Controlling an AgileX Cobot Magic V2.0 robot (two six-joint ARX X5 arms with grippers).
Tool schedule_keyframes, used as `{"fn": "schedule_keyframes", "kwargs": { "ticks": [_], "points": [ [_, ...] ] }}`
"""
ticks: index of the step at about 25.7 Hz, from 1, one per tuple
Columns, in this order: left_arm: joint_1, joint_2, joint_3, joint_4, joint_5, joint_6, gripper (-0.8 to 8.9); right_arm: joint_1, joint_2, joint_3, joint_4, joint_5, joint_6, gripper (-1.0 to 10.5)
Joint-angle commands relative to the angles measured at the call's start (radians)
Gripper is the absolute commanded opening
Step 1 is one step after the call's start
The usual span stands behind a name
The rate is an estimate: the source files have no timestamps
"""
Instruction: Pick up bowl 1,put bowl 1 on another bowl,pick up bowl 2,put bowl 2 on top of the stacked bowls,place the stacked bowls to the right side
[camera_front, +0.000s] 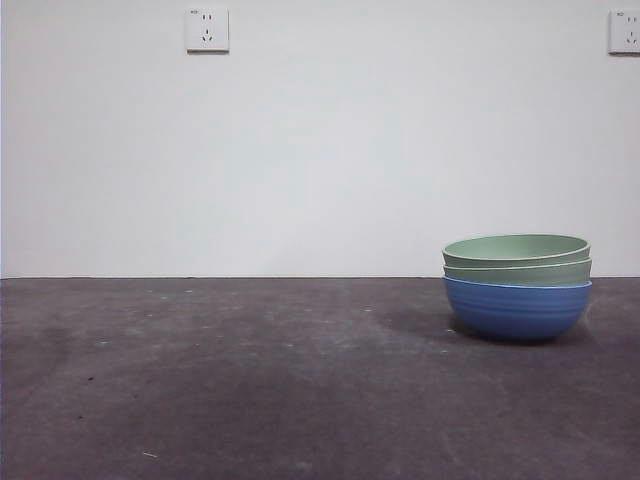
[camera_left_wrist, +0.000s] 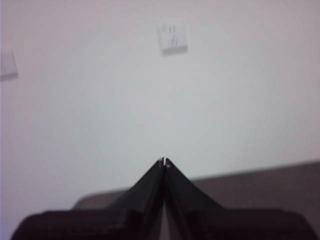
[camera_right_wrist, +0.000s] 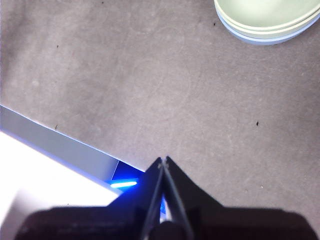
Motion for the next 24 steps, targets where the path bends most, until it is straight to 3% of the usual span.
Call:
{"fn": "schedule_keyframes", "kwargs": {
  "ticks": [1, 10, 15, 24],
  "points": [
    [0.005, -0.059, -0.082, 0.013, 0.001, 0.008, -0.03, 0.002, 0.000, -0.003, 0.002, 0.003, -0.005, 0.0],
    [0.005, -0.200, -0.257, -0.022, 0.001, 0.008, -0.03, 0.002, 0.000, -0.003, 0.002, 0.003, -0.005, 0.0],
    [0.005, -0.241, -0.274, -0.129, 0.001, -0.005, -0.03, 0.002, 0.000, -0.003, 0.002, 0.003, -0.005, 0.0],
    [0.005, -0.241, -0.275, -0.378, 0.033, -0.126, -0.03, 0.002, 0.000, -0.003, 0.002, 0.003, -0.005, 0.0]
  ]
}}
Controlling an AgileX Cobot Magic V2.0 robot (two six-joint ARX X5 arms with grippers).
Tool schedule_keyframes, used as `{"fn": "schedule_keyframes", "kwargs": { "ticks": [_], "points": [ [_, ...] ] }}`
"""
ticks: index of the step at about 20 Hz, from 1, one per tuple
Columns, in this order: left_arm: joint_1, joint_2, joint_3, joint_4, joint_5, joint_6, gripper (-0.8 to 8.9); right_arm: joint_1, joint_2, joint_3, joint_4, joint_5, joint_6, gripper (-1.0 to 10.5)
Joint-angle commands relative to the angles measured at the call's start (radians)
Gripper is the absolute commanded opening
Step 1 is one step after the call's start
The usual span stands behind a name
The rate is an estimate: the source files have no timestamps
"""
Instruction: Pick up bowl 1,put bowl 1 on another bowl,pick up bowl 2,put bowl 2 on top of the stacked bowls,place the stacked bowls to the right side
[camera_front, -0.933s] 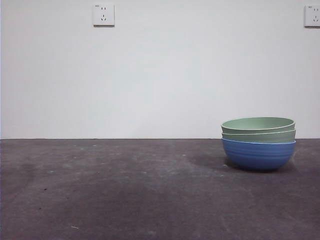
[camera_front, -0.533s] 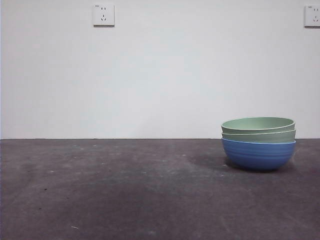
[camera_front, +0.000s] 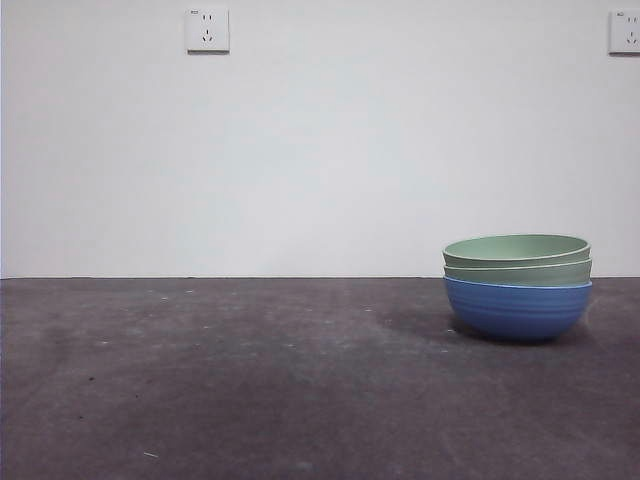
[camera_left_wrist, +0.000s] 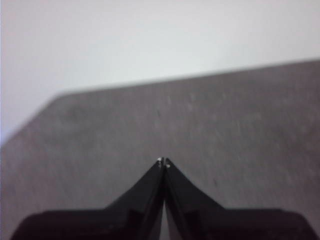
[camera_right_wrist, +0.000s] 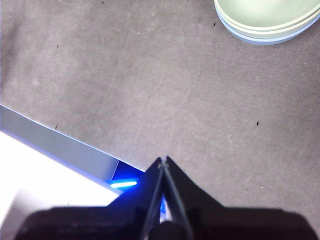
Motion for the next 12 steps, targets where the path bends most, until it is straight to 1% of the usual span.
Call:
{"fn": "schedule_keyframes", "kwargs": {
  "ticks": [1, 4, 12],
  "points": [
    [0.003, -0.003, -0.014, -0.071, 0.032, -0.067, -0.03, 0.002, 0.000, -0.003, 0.002, 0.003, -0.005, 0.0],
    [0.003, -0.003, -0.014, -0.064, 0.088, -0.119, -0.03, 0.002, 0.000, -0.003, 0.002, 0.003, -0.005, 0.0],
    [0.002, -0.002, -0.014, -0.064, 0.091, -0.118, -0.03, 0.002, 0.000, -0.003, 0.003, 0.003, -0.005, 0.0]
  ]
}}
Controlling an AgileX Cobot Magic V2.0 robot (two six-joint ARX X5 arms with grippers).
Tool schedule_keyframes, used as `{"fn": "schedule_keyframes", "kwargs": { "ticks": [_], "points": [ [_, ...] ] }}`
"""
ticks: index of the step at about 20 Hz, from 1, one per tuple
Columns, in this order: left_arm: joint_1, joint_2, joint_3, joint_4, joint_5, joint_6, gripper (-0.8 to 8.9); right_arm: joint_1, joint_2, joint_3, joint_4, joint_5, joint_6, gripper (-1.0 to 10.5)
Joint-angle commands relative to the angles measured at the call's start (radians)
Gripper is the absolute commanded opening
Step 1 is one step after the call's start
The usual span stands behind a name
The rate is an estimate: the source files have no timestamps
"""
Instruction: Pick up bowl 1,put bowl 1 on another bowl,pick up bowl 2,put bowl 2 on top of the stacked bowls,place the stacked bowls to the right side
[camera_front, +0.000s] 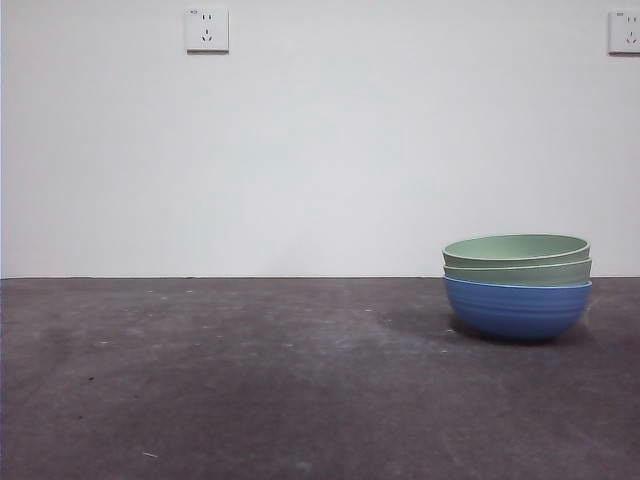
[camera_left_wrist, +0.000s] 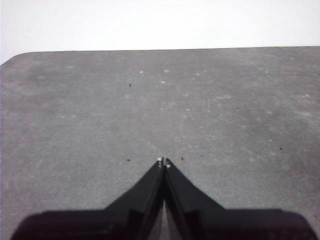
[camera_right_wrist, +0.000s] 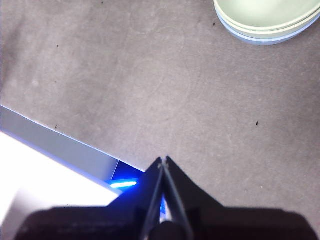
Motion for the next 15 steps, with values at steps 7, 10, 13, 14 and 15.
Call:
{"fn": "schedule_keyframes", "kwargs": {
  "ticks": [7, 10, 13, 14, 15],
  "points": [
    [0.003, -0.002, -0.014, 0.001, 0.008, -0.010, -0.03, 0.002, 0.000, -0.003, 0.003, 0.003, -0.005, 0.0],
    [0.003, -0.002, -0.014, 0.002, 0.008, -0.010, -0.03, 0.002, 0.000, -0.003, 0.003, 0.003, -0.005, 0.0],
    [0.003, -0.002, -0.014, 0.001, 0.007, -0.010, -0.03, 0.002, 0.000, -0.003, 0.003, 0.005, -0.022, 0.0],
    [0.003, -0.002, -0.014, 0.001, 0.008, -0.010, -0.03, 0.002, 0.000, -0.003, 0.003, 0.004, -0.024, 0.0],
    [0.003, -0.002, -0.014, 0.002, 0.008, -0.010, -0.03, 0.002, 0.000, -0.003, 0.014, 0.006, -0.055, 0.0]
  ]
}}
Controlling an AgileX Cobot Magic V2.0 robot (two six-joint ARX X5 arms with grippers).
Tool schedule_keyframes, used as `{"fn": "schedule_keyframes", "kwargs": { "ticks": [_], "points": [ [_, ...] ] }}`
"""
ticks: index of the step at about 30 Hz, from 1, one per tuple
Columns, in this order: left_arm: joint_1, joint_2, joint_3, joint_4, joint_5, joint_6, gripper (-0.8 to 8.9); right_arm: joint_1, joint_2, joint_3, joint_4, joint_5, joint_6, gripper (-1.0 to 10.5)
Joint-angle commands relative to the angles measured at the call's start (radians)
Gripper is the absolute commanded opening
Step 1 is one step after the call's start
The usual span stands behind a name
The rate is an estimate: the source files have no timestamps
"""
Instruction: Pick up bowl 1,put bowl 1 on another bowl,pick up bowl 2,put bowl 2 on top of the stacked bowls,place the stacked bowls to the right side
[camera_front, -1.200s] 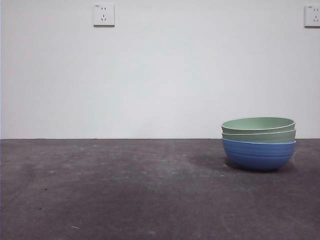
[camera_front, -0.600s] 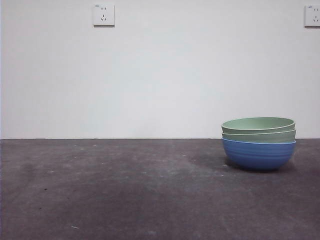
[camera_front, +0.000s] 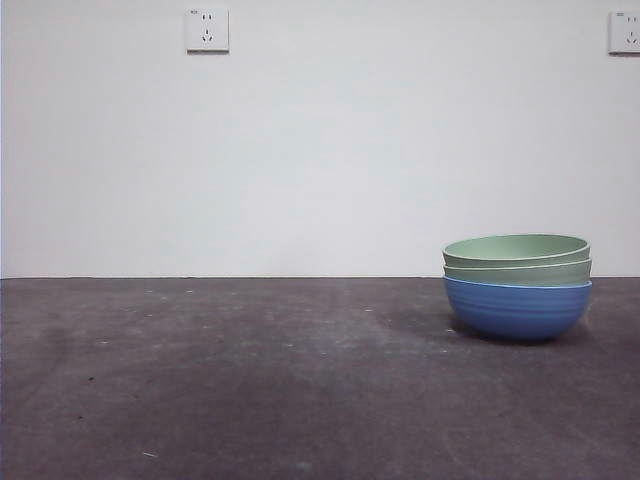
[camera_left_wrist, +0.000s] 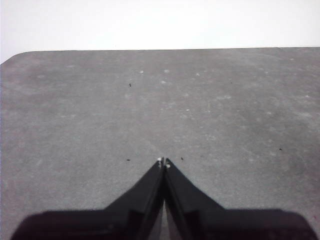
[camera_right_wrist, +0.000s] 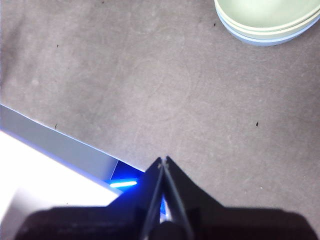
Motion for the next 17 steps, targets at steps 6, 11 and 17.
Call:
{"fn": "schedule_keyframes", "kwargs": {
  "ticks": [6, 11, 17],
  "points": [
    [0.003, -0.002, -0.014, 0.001, 0.008, -0.010, -0.03, -0.045, -0.077, -0.019, 0.308, -0.010, -0.075, 0.0],
    [0.003, -0.002, -0.014, 0.002, 0.008, -0.010, -0.03, -0.101, -0.217, -0.153, 0.584, -0.083, -0.043, 0.0],
    [0.003, -0.002, -0.014, 0.002, 0.008, -0.010, -0.03, -0.165, -0.438, -0.459, 0.905, -0.012, -0.050, 0.0]
  ]
}}
